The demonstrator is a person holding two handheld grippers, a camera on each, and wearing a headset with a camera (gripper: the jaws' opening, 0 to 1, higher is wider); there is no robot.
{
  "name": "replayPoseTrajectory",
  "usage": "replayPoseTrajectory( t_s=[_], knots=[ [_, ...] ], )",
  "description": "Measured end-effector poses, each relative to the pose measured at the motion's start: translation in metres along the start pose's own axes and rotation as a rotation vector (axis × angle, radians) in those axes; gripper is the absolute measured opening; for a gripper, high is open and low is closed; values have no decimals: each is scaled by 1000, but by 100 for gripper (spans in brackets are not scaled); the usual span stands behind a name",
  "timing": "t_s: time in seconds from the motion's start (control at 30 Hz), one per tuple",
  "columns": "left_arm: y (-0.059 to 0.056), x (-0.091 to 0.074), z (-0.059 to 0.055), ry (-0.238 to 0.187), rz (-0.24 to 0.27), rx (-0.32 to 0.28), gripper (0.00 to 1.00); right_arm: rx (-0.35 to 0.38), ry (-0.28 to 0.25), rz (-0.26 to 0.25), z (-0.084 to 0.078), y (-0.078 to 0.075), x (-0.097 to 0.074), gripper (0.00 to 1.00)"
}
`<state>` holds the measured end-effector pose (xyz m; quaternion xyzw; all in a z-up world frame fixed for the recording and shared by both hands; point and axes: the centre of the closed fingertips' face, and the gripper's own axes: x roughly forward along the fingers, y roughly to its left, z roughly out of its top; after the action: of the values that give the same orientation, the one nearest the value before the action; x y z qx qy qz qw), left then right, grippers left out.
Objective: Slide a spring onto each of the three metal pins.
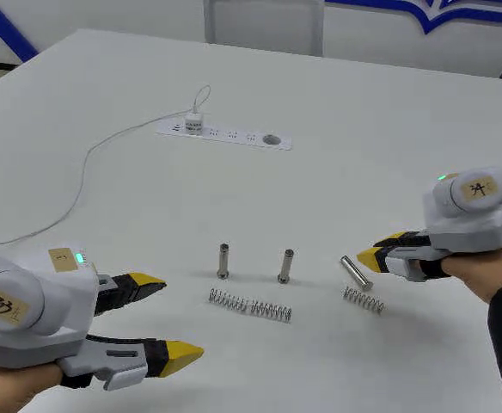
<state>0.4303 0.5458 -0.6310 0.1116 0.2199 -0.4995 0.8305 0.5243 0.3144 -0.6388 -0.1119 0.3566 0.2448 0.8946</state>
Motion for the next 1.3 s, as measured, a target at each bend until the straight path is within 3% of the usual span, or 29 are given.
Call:
replayPoseTrajectory(
  t_s=[0.2,0.77,1.07,1.3],
  knots=[
    [0,1,-1,4,-4,3,60,-4,61,1,-6,4,15,17],
    [1,2,-4,8,-7,1,59,31,168,-18,-14,-2,42,13],
    [3,2,-4,7,-3,-4,59,54,206,-14,-22,-1,47,10],
    [1,4,-5,13,-7,-2,58,10,215,-11,-22,1,46,10]
  ],
)
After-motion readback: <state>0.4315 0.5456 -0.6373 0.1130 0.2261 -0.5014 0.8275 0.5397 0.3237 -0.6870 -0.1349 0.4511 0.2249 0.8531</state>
